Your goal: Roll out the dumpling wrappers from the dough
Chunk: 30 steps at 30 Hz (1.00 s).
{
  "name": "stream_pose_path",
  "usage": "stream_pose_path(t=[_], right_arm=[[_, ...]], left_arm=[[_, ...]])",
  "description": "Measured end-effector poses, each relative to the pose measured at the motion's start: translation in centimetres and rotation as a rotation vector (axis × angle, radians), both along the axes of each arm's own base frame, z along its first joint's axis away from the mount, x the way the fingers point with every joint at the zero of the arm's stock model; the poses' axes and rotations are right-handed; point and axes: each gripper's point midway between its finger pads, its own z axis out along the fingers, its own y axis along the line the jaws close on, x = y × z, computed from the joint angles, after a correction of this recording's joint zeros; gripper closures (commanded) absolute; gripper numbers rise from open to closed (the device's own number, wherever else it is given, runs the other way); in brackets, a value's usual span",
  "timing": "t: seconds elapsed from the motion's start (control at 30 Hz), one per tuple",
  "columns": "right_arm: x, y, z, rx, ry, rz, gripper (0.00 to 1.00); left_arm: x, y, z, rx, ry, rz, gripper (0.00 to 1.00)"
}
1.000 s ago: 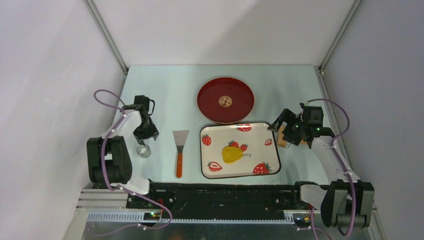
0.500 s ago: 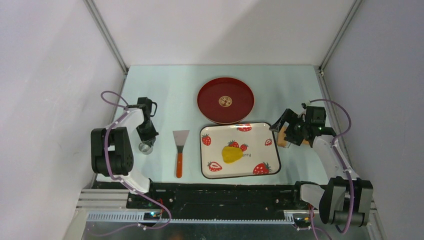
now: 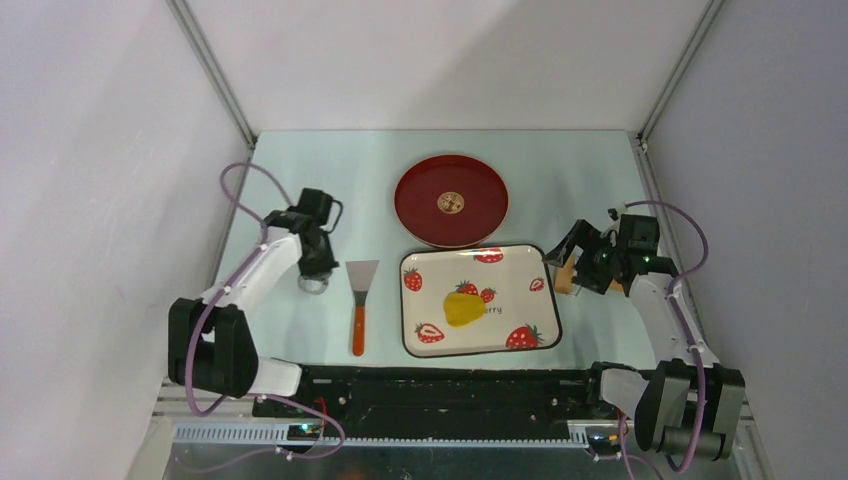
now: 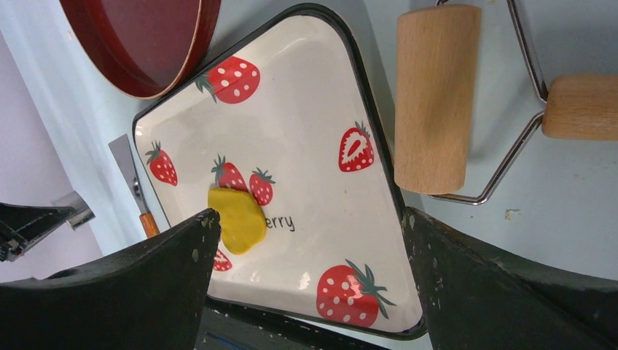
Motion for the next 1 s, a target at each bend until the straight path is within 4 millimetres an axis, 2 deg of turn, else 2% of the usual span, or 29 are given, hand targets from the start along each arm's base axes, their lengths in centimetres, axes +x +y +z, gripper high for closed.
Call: stream_pose_path(t=[0.17,0.27,0.37,0.47,0.6,0.67,0.8,0.87,1.0], right_arm=[[-0.5,0.1,-0.1,0.006,0.02,0.006,0.01],[-0.9,0.1,-0.3,0.008,0.035,0.007,0.01],[-1.1,-0.1,-0.4,0.012,0.046,0.0,0.01],[-1.2,-1.0,-0.5,0.022,0.057,-0.033,0.0],[-1.2,-2.9,-0.5,0.034,0.066,-0.101,0.01],[-1.3,-3.7,-0.5,0.041,0.068,-0.128,0.0],[-1.3,-4.3,-0.5,0.048,0.071,-0.149,0.01],[-1.3,-4.2,-0.5,0.051,0.071,-0.147,0.01],[-1.3,-4.2,-0.6,0.056,0.075,-0.146,0.01]], left_arm=[[1.2,-7.7,3.4,-0.053,-0.082,-0.195,1.0],[2.2,-13.8,5.8,-0.104,-0.137,-0.309,1.0],[2.6,-19.6,7.1,-0.145,-0.158,-0.405,1.0],[2.9,-25.4,7.4,-0.181,-0.166,-0.487,1.0],[1.9,-30.6,5.1,-0.18,-0.121,-0.565,1.0],[0.9,-32.0,3.3,-0.162,-0.081,-0.588,1.0],[-1.1,-33.3,0.9,-0.129,-0.023,-0.621,1.0],[-2.0,-33.8,0.4,-0.121,-0.007,-0.637,1.0],[-3.2,-34.9,0.8,-0.13,-0.012,-0.662,1.0]])
